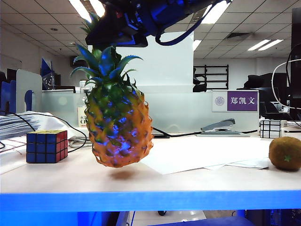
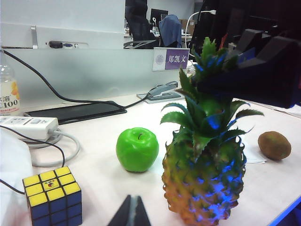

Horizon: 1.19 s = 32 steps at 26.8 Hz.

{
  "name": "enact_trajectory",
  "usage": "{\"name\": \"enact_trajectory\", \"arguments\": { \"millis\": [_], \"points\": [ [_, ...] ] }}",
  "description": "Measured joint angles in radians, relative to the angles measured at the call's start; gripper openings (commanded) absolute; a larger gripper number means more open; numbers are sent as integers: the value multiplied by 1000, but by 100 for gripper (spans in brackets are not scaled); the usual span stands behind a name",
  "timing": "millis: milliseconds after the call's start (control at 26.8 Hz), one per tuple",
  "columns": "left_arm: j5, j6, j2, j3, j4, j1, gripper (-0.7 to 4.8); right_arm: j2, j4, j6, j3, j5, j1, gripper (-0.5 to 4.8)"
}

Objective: Arrange all the fruits from large to small from left to right in a row.

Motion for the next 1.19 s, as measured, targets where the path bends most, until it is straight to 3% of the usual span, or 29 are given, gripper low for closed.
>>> {"name": "enact_trajectory", "arguments": {
  "millis": [821,896,970,1045,1194],
  "points": [
    [0,0,0,0,0,0,-5,68,69,74,-1,1,0,-3],
    [0,0,0,0,0,0,-5,68,72,75,-1,1,0,55],
    [0,0,0,0,0,0,-5,68,83,74,-1,1,0,171],
    [0,0,0,0,0,0,-5,68,101,74,-1,1,0,245],
    [0,0,0,0,0,0,-5,65,157,77,2,2,0,272]
  ]
}}
